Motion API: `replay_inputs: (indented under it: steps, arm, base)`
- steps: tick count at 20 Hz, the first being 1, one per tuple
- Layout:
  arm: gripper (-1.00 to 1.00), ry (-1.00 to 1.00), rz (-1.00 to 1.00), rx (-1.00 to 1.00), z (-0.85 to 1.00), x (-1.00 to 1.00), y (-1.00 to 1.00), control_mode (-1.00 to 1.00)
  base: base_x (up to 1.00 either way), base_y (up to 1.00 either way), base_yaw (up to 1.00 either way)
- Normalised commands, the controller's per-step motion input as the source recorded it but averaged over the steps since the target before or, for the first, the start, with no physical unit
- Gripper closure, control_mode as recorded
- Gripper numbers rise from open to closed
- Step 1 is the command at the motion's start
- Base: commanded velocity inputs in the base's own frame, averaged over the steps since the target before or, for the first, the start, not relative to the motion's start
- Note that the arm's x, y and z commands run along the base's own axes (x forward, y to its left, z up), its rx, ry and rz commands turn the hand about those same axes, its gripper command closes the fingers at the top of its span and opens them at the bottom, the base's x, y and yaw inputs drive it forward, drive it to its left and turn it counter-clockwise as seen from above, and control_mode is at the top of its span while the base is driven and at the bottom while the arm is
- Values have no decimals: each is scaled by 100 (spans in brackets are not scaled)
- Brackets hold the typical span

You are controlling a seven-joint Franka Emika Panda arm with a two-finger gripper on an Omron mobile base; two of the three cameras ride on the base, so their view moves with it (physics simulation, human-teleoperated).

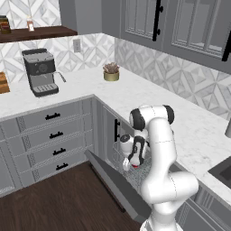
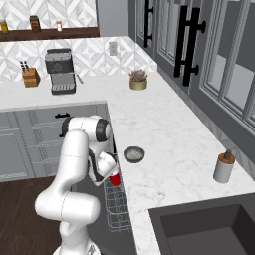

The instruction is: Pick up the cup and bowl from the counter, place them in the dishwasher, and close the dishwasher door.

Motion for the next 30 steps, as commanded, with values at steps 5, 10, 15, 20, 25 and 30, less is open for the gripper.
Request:
replay_inputs:
  steps: [5,10,15,20,25,30]
  arm:
    - [-100,0,0,0,-13,-45,50,-100]
    - [-100,-7,0,-1,12,-61,45,-100]
    - [-100,-15,0,-2,87,-61,8,-100]
    - [-100,-10,-2,0,100,-66,3,-100]
    - [-100,-4,-8,0,100,-46,3,-100]
    - [-100,-3,-11,0,100,-6,35,-100]
  base:
    - [0,0,0]
    - [0,0,0]
    - [0,0,0]
    - [0,0,0]
    - [0,0,0]
    - [0,0,0]
